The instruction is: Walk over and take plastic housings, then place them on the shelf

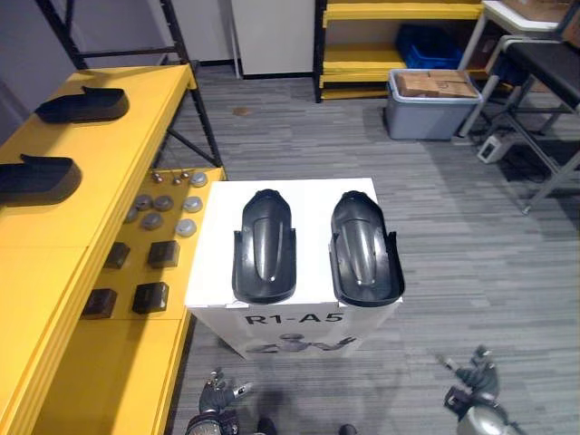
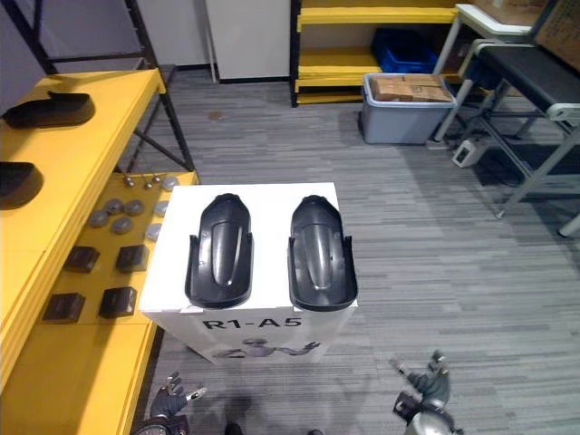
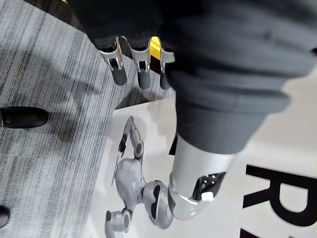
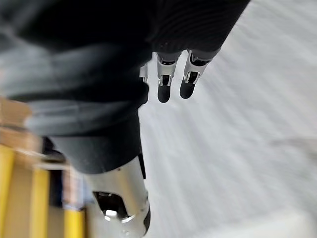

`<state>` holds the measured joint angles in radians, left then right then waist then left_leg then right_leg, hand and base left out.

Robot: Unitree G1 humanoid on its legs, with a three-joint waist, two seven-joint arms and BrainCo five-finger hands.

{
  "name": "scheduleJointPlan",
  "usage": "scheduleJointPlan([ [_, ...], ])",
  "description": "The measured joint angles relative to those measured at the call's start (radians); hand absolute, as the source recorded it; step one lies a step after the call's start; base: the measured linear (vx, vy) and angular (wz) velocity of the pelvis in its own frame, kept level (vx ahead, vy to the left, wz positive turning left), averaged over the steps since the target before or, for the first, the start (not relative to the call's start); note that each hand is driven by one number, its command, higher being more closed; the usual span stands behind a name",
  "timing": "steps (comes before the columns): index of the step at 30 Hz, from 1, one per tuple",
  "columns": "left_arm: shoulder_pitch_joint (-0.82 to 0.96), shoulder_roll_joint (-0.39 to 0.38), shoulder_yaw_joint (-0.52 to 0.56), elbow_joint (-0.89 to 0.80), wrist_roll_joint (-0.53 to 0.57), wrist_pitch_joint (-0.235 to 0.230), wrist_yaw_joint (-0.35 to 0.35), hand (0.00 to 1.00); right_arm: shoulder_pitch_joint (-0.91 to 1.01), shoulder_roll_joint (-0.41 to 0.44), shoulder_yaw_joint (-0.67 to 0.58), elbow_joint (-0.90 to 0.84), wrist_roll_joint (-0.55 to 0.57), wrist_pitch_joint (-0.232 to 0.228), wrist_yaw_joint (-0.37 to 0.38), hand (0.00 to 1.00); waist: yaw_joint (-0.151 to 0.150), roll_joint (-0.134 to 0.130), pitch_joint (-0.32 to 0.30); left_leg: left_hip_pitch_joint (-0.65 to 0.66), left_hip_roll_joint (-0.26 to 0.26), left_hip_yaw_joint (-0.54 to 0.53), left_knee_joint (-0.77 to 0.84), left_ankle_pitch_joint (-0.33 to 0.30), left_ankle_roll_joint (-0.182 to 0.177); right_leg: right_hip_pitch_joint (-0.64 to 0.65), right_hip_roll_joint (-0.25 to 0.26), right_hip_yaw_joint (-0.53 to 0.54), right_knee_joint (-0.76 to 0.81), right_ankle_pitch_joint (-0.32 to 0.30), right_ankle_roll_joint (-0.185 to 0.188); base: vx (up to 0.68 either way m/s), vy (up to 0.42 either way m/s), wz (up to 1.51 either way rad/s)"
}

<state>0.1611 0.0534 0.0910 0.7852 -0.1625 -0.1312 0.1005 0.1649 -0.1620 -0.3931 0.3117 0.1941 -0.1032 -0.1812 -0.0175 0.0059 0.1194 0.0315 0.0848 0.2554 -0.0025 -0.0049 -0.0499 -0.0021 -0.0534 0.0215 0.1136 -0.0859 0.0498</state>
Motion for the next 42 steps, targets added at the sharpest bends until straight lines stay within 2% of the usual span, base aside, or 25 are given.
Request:
scheduleJointPlan([
  [3,0.008,0.016,-0.007,0.0,0.0,0.0,-0.005,0.0,-0.007,-0.017,0.011,-0.126,-0.027,-0.009,0.002,0.0,-0.003,-0.012,-0.007,0.002,0.0,-0.003,-0.003,0.0,0.0,0.0,0.002,0.002,0.0,0.004,-0.002,0.01,0.002,-0.02],
  [6,0.018,0.033,-0.04,0.0,0.001,-0.003,-0.021,0.0,-0.042,-0.068,0.093,-0.248,-0.076,-0.028,0.019,0.0,0.001,-0.011,-0.008,0.004,0.0,-0.01,-0.004,0.0,0.0,0.0,0.002,0.012,-0.001,0.011,-0.001,0.0,0.01,-0.04],
  [10,0.025,0.033,-0.046,0.0,0.004,-0.005,-0.026,0.0,-0.103,-0.104,0.185,-0.299,-0.148,-0.055,0.05,0.0,0.01,-0.009,-0.008,0.001,-0.001,-0.018,-0.003,0.001,0.002,0.0,0.002,0.013,-0.004,0.019,-0.003,-0.02,0.011,0.0],
  [13,0.035,0.033,-0.062,-0.001,0.011,-0.007,-0.029,0.0,-0.137,-0.112,0.226,-0.296,-0.186,-0.058,0.064,0.0,0.014,-0.006,-0.01,-0.012,-0.006,-0.043,-0.003,0.007,0.01,0.004,-0.002,-0.003,-0.03,0.035,0.0,-0.06,0.029,0.15],
  [16,0.046,0.032,-0.07,0.0,0.011,-0.007,-0.04,0.0,-0.171,-0.116,0.266,-0.241,-0.241,-0.058,0.066,0.0,0.032,-0.003,-0.011,-0.013,-0.014,-0.055,-0.003,0.012,0.017,0.008,-0.009,-0.005,-0.034,0.036,0.001,-0.07,0.038,0.07],
  [20,0.049,0.031,-0.071,0.001,0.011,-0.009,-0.042,0.0,-0.193,-0.113,0.307,-0.159,-0.289,-0.046,0.063,0.0,0.034,0.001,-0.012,-0.022,-0.026,-0.093,-0.025,0.036,0.024,0.012,-0.015,-0.016,-0.048,0.036,0.001,-0.06,0.023,0.24],
  [25,0.053,0.029,-0.07,0.001,0.01,-0.008,-0.027,0.0,-0.233,-0.078,0.312,-0.057,-0.427,0.024,0.0,0.0,0.036,0.008,-0.01,-0.023,-0.036,-0.135,-0.076,0.081,0.025,0.012,-0.019,-0.054,-0.063,0.036,0.001,-0.05,0.005,0.21],
  [27,0.052,0.027,-0.07,0.001,0.01,-0.008,-0.022,0.0,-0.243,-0.056,0.286,-0.042,-0.439,0.038,-0.017,0.0,0.036,0.013,-0.007,-0.024,-0.037,-0.149,-0.083,0.088,0.023,0.012,-0.019,-0.06,-0.064,0.035,0.002,-0.05,-0.002,0.14],
  [33,0.063,0.02,-0.07,0.0,0.009,-0.006,-0.022,0.0,-0.289,-0.058,0.272,0.1,-0.43,0.06,-0.032,0.0,0.046,0.017,-0.005,-0.024,-0.038,-0.157,-0.084,0.088,0.022,0.019,-0.02,-0.063,-0.072,0.035,0.002,-0.01,0.001,0.03],
  [39,0.062,0.02,-0.078,-0.001,0.008,-0.004,-0.023,0.0,-0.362,-0.06,0.253,0.209,-0.36,0.061,-0.024,0.0,0.046,0.018,-0.005,-0.027,-0.039,-0.171,-0.084,0.088,0.022,0.023,-0.02,-0.067,-0.082,0.035,0.002,0.01,0.001,0.03],
  [40,0.062,0.02,-0.078,-0.001,0.006,-0.004,-0.023,0.0,-0.373,-0.059,0.246,0.227,-0.338,0.061,-0.024,1.0,0.047,0.018,-0.005,-0.027,-0.04,-0.172,-0.084,0.088,0.022,0.027,-0.02,-0.068,-0.088,0.035,0.002,0.01,0.004,0.03],
  [42,0.062,0.02,-0.078,-0.001,-0.003,-0.004,-0.023,0.0,-0.379,-0.057,0.238,0.235,-0.308,0.061,-0.025,1.0,0.048,0.018,-0.005,-0.026,-0.04,-0.174,-0.084,0.088,0.022,0.031,-0.02,-0.071,-0.088,0.035,0.002,0.01,0.002,0.02],
])
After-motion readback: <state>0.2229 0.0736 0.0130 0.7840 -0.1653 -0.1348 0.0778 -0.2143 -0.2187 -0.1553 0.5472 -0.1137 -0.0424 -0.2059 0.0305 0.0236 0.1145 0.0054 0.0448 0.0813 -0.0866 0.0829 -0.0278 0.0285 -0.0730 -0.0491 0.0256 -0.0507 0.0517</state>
